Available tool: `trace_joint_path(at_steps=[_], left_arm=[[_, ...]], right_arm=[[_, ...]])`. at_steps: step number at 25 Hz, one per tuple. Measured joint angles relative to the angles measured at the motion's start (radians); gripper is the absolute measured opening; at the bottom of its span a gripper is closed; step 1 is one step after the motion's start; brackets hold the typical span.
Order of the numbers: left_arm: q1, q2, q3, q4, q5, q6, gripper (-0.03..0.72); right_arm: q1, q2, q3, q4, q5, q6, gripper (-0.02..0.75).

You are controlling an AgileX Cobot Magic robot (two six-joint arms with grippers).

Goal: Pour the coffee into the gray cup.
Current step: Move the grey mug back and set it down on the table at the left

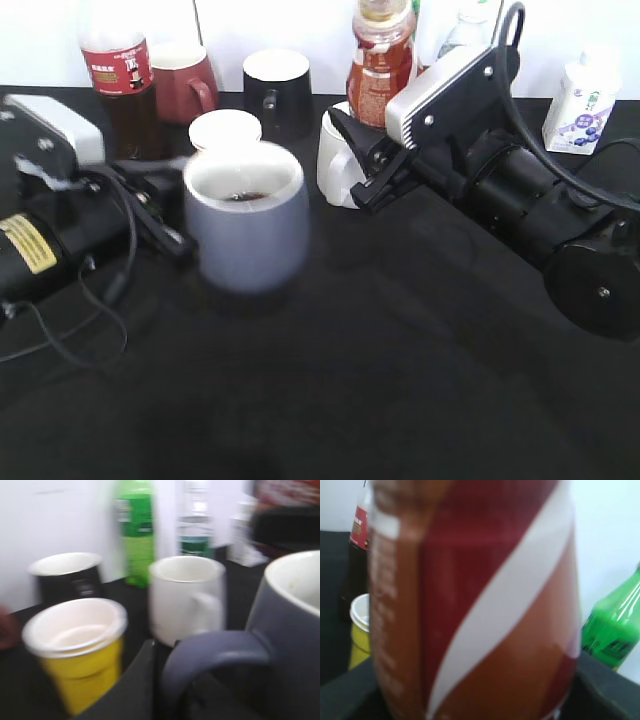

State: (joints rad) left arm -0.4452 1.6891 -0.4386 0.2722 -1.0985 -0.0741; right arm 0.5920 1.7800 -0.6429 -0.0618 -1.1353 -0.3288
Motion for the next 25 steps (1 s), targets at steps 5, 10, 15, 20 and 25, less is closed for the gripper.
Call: trace_joint_path(at_steps=[5, 10, 15, 20, 25], left_arm=[[0.035, 0.000, 0.000, -0.245, 0.005, 0.146, 0.058], [0.212, 0.000, 0.000, -0.250, 0.007, 0.151, 0.058], [0.369, 0.004, 0.003, -0.249, -0.038, 0.152, 0.058], [0.538, 0.007, -0.005, -0.251, -0.044, 0.152, 0.058], [0.608, 0.149, -0.209, -0.251, -0.036, 0.152, 0.058]], right_arm=[[0.000, 0.000, 0.000, 0.000, 0.003, 0.010, 0.532], [0.000, 0.000, 0.000, 0.000, 0.003, 0.011, 0.532], [0.000, 0.000, 0.000, 0.000, 0.003, 0.011, 0.532], [0.000, 0.000, 0.000, 0.000, 0.003, 0.011, 0.532], [0.000, 0.000, 0.000, 0.003, 0.003, 0.011, 0.532]])
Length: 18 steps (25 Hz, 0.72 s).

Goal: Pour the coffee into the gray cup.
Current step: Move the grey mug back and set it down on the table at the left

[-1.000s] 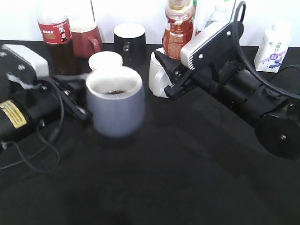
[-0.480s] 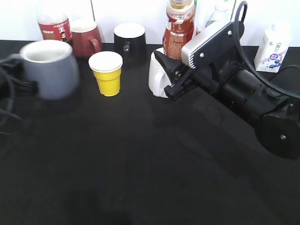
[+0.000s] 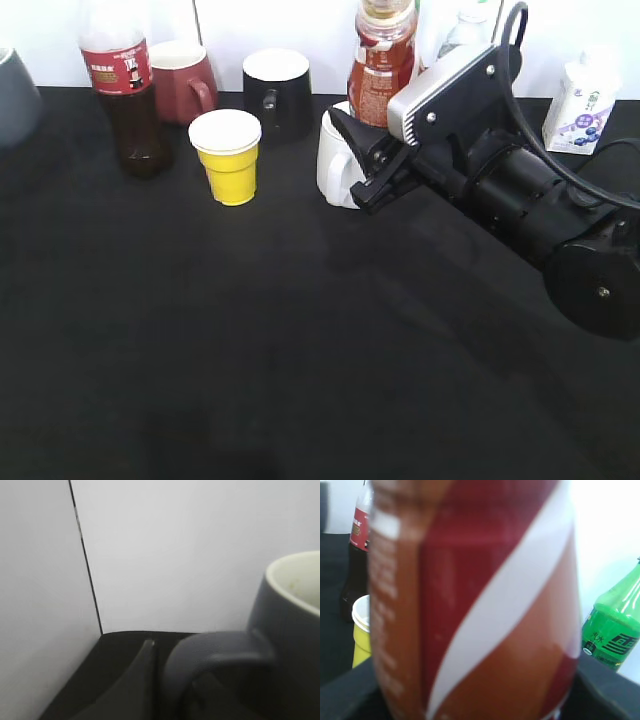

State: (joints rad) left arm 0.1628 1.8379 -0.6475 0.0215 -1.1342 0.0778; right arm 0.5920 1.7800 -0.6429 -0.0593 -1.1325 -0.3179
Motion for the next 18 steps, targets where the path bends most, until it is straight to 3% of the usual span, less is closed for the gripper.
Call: trace_joint_path(at_steps=[10, 18], left_arm=[[-0.025, 0.324, -0.415, 0.092, 0.178, -0.020, 0.058], [-0.062, 0.435, -0.547, 0.105, 0.199, -0.052, 0.061]], right_arm=[[0.000, -0.001, 0.000, 0.051, 0.000, 0.000, 0.532], [0.000, -0.001, 0.000, 0.110, 0.005, 0.000, 0.532]])
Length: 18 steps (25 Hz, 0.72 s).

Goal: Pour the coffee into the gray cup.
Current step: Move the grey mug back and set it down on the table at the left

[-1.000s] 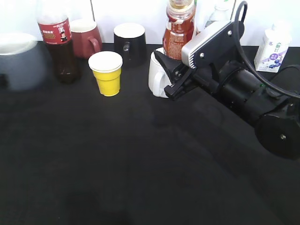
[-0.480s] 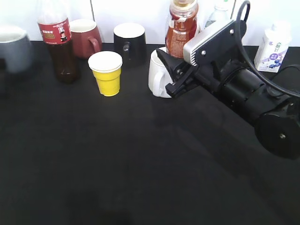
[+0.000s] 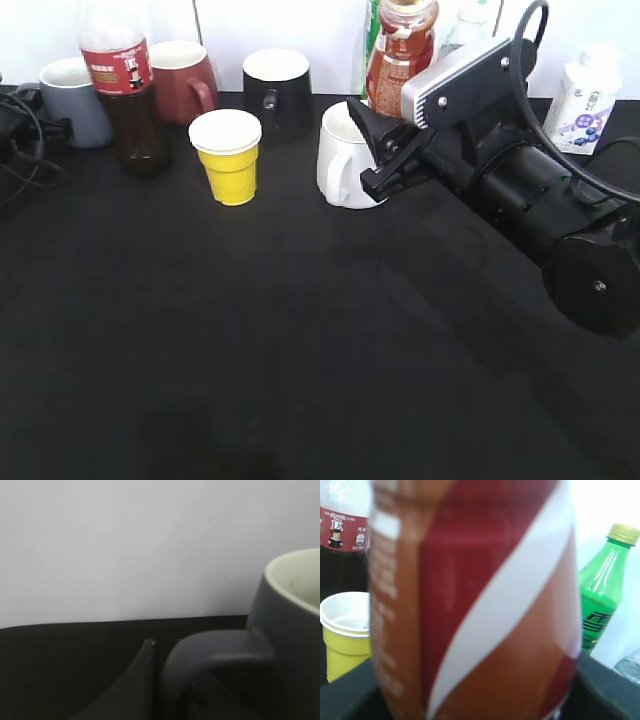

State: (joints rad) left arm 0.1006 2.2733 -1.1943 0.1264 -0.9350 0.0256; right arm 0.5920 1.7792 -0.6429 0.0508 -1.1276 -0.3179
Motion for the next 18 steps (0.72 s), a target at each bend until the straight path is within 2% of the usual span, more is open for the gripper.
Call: trace_joint_path(at_steps=[2, 4, 5, 12, 14, 18], left_arm=[[0.000, 0.000, 0.011, -0.002, -0.008, -0.001, 0.113], [0.000, -0.001, 0.053, -0.009, -0.038, -0.001, 0.232], [0.000, -0.003, 0.071, -0.014, -0.060, -0.001, 0.260], [0.000, -0.176, 0.313, -0.017, -0.104, -0.004, 0.278], [0.000, -0.291, 0.429, -0.017, -0.104, -0.004, 0.278], [0.000, -0.544, 0.633, -0.011, -0.081, -0.004, 0.278]], right_arm=[[0.000, 0.000, 0.000, 0.001, 0.000, 0.000, 0.532], [0.000, 0.000, 0.000, 0.001, 0.000, 0.000, 0.532], [0.000, 0.000, 0.000, 0.002, 0.000, 0.000, 0.532], [0.000, 0.000, 0.000, 0.028, 0.000, 0.000, 0.532], [0.000, 0.000, 0.000, 0.126, -0.007, 0.000, 0.532], [-0.003, -0.001, -0.002, 0.438, -0.033, -0.067, 0.532]])
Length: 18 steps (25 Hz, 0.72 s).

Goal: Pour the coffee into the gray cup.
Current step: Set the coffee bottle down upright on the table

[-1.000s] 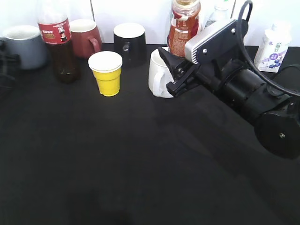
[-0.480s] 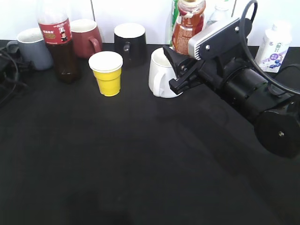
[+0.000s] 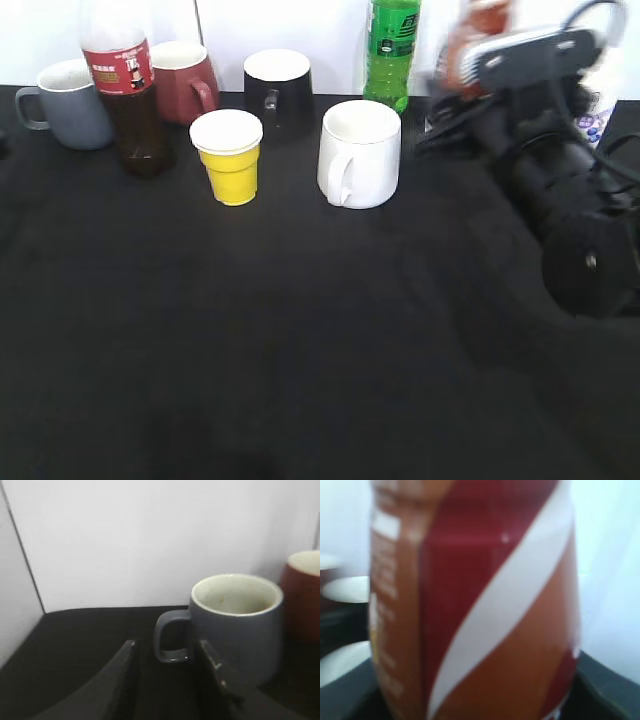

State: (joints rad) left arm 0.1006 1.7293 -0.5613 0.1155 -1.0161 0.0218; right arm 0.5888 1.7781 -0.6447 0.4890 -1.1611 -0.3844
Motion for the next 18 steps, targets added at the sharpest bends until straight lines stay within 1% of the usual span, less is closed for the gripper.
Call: trace_joint_path(at_steps=[1, 2, 4, 6, 7, 9, 12, 14, 17, 18], left_arm=[[0.000, -0.051, 0.040, 0.001, 0.000, 0.000, 0.278], [0.000, -0.100, 0.063, 0.006, 0.008, 0.000, 0.278], [-0.008, -0.183, 0.070, 0.043, 0.066, 0.000, 0.278], [-0.052, -0.244, 0.070, 0.053, 0.119, 0.000, 0.278], [-0.078, -0.265, 0.070, 0.055, 0.135, 0.000, 0.278], [-0.130, -0.293, 0.070, 0.057, 0.167, 0.000, 0.278], [-0.183, -0.346, 0.071, 0.057, 0.254, 0.000, 0.278], [-0.196, -0.374, 0.071, 0.066, 0.288, 0.000, 0.278], [-0.196, -0.384, 0.072, 0.083, 0.308, 0.000, 0.278], [-0.196, -0.384, 0.072, 0.084, 0.315, 0.000, 0.278]], right_arm=[[-0.016, 0.000, -0.002, 0.056, 0.001, -0.007, 0.532], [-0.041, 0.000, -0.009, 0.078, 0.006, -0.009, 0.532], [-0.136, -0.001, -0.022, 0.086, 0.058, -0.005, 0.532], [-0.238, 0.000, -0.036, 0.063, 0.150, 0.029, 0.532], [-0.269, 0.012, -0.046, 0.038, 0.164, 0.037, 0.532], [-0.285, 0.063, -0.077, -0.006, 0.172, 0.050, 0.532], [-0.285, 0.173, -0.146, -0.018, 0.175, 0.066, 0.532], [-0.285, 0.251, -0.197, -0.018, 0.175, 0.085, 0.532], [-0.285, 0.346, -0.257, -0.019, 0.171, 0.099, 0.532], [-0.286, 0.366, -0.263, -0.019, 0.148, 0.114, 0.532]])
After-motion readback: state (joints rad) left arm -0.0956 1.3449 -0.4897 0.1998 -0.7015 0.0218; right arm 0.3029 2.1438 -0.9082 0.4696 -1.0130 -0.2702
